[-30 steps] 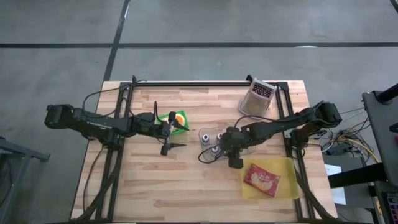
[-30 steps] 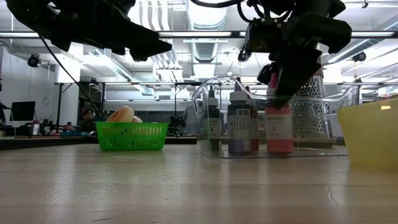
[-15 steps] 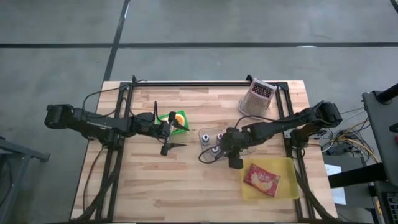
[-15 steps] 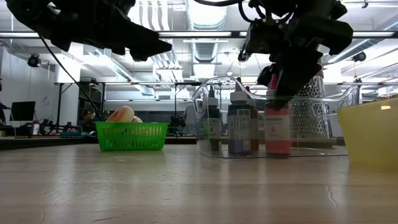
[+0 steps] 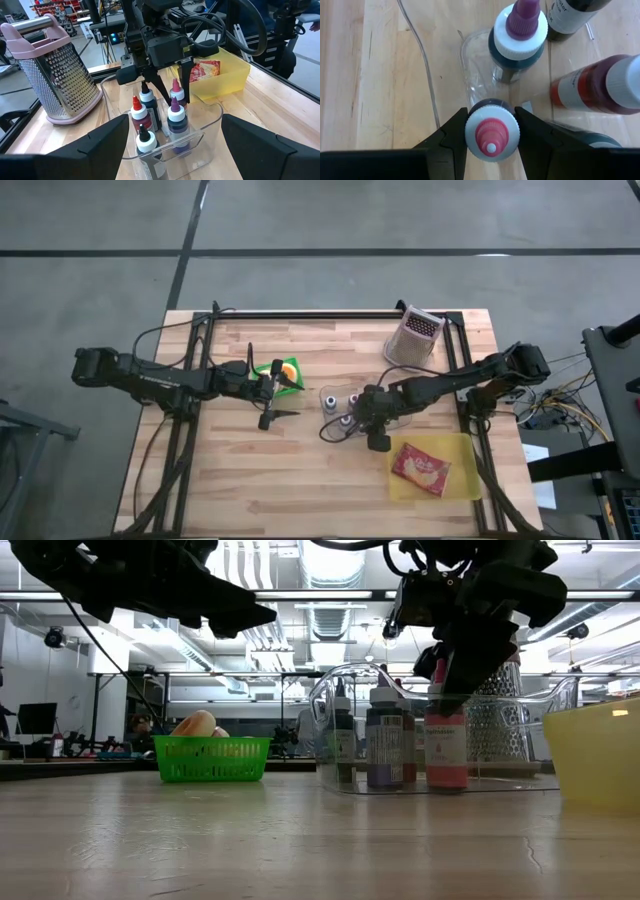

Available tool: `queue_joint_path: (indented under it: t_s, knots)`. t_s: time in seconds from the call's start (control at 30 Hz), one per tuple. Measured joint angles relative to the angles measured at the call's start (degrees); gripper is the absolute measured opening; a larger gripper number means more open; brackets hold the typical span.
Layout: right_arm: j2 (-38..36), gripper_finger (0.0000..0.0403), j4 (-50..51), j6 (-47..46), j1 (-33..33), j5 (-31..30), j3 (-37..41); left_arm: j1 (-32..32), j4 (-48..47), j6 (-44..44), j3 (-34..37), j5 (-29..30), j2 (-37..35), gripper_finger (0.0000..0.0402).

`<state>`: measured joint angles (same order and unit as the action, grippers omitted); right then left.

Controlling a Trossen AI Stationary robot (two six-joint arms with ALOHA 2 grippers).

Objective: Pick & Place Food Item
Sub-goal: Put the pink food coloring bottle into the transparent bin, then return to Home Position

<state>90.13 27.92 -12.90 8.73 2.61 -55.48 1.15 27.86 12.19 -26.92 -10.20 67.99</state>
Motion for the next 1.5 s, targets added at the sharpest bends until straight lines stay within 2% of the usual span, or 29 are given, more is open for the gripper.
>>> queue_joint_path:
  t_s: [0.3, 0.5, 0.67, 0.93, 1.17, 1.5]
  knots:
    - [0.02, 0.0126, 0.14, -0.19, 0.01, -0.69, 0.00, 0.00, -0.02, 0.00, 0.00, 0.01, 0.00, 0.0321]
    - [0.26, 0.0227, 0.90, -0.54, -0.06, -1.34, -0.14, -0.04, -0.02, 0.00, 0.00, 0.01, 0.01, 0.0321]
    - [0.24, 0.0261, 0.68, -1.57, -0.06, -1.31, -0.55, -0.04, -0.01, 0.00, 0.00, 0.02, 0.00, 0.0321]
    - [0.22, 0.0256, 0.77, -1.69, 0.01, -1.25, -3.17, -0.04, 0.00, 0.00, 0.00, 0.02, 0.01, 0.0321]
    - [0.11, 0.0251, 5.58, -0.02, 0.01, -1.09, -9.16, -0.03, -0.01, 0.14, 0.00, 0.01, 0.00, 0.0321]
    - [0.07, 0.0249, 5.93, 0.18, -0.05, -1.14, -15.46, -0.04, 0.73, -0.90, 0.00, 0.00, -0.10, 0.0321]
